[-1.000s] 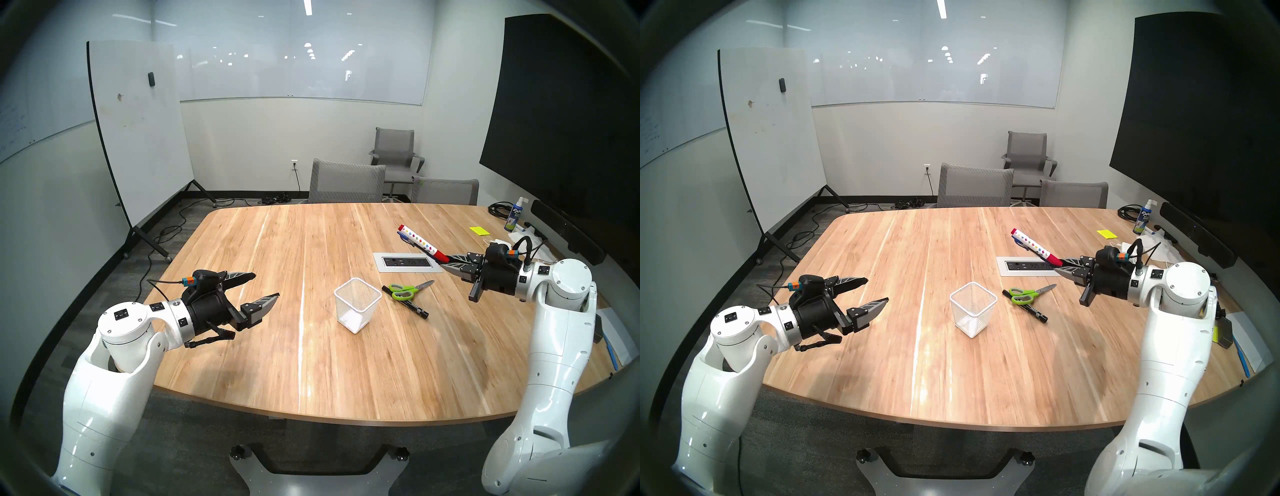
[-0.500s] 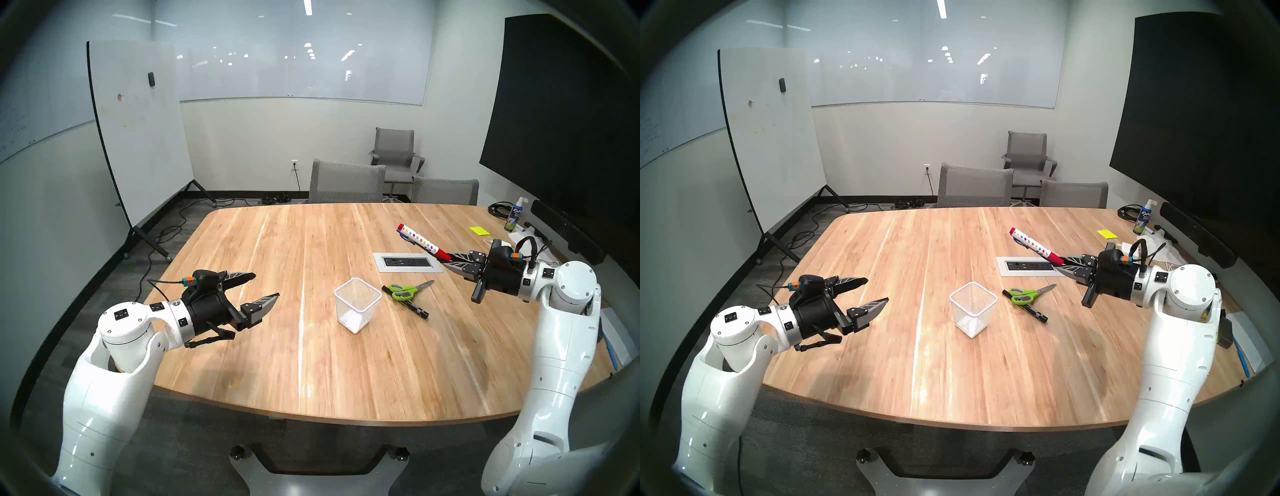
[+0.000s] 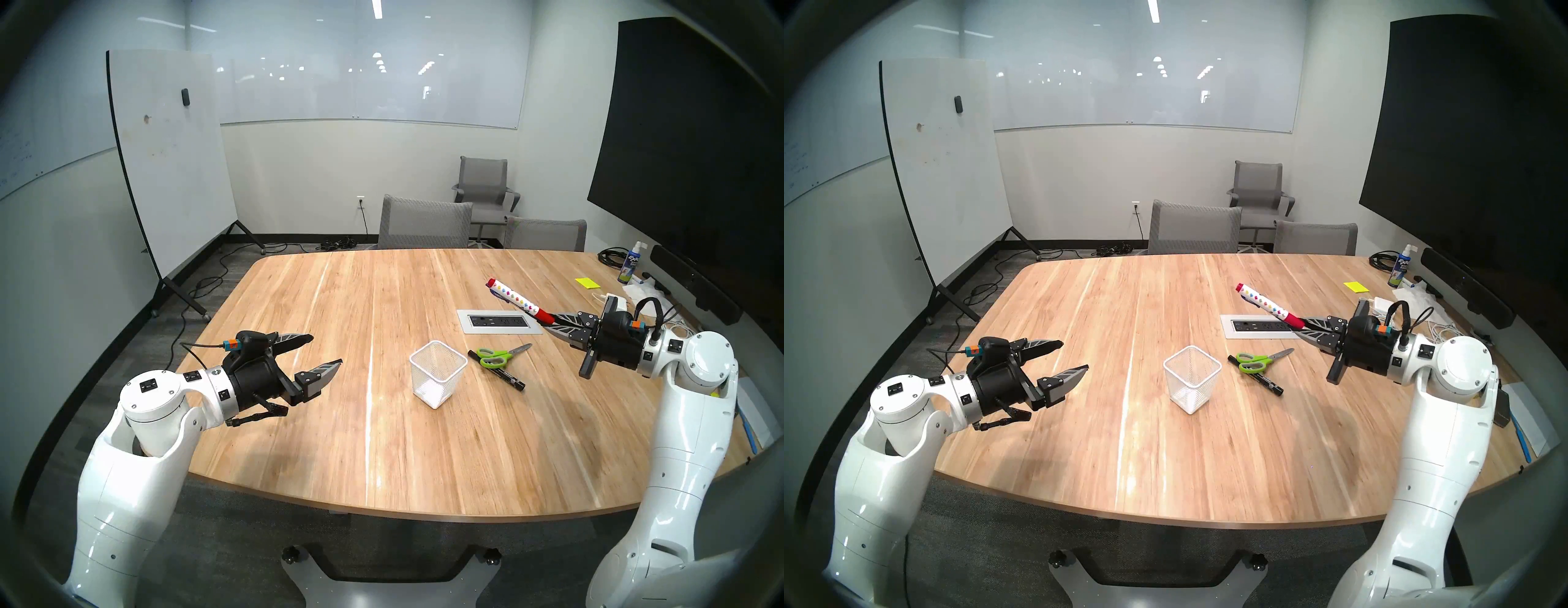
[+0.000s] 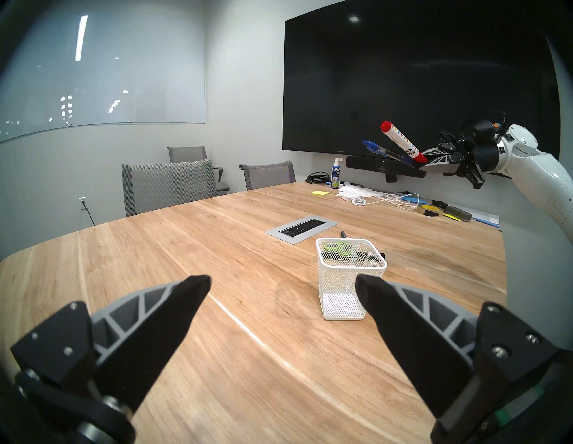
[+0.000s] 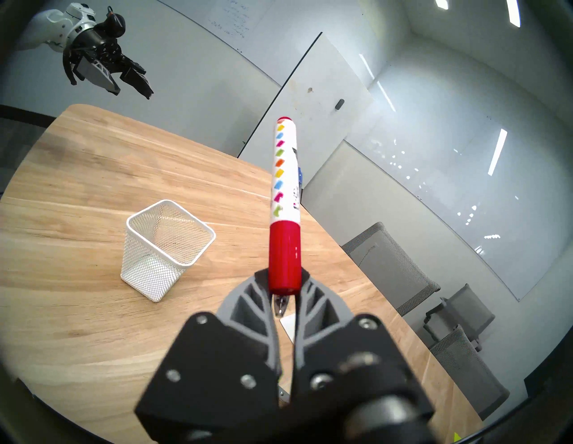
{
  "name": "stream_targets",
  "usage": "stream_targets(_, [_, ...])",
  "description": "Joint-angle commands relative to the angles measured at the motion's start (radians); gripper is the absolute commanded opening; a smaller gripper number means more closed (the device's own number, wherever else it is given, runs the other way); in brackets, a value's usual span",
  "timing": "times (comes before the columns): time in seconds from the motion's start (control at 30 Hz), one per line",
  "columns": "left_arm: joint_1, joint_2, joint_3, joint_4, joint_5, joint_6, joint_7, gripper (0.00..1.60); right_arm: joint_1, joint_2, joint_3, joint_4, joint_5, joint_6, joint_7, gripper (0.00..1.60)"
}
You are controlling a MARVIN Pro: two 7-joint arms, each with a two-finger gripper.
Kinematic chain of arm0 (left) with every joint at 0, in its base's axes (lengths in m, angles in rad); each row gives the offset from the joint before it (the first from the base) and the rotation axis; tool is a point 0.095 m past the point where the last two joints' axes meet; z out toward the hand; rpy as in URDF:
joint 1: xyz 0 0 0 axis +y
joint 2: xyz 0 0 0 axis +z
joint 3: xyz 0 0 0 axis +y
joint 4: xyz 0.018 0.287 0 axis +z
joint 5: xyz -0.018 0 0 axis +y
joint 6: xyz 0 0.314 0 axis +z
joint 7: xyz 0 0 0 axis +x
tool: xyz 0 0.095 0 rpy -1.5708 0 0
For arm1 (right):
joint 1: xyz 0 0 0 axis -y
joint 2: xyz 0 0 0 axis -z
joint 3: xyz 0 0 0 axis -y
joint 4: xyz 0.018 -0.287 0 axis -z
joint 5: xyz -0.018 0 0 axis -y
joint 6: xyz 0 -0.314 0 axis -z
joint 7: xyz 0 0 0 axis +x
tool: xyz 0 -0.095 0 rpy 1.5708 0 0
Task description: Place the pen, the marker, and the scissors into the pen holder
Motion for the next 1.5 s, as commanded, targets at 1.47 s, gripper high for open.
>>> stream_targets(1.47, [-0.001,0.001,-0.001,-0.015,0.001,0.0,0.0,1.6,0.06,-0.015,-0.111,0.002,-0.057,-0.21,-0.056,0.0])
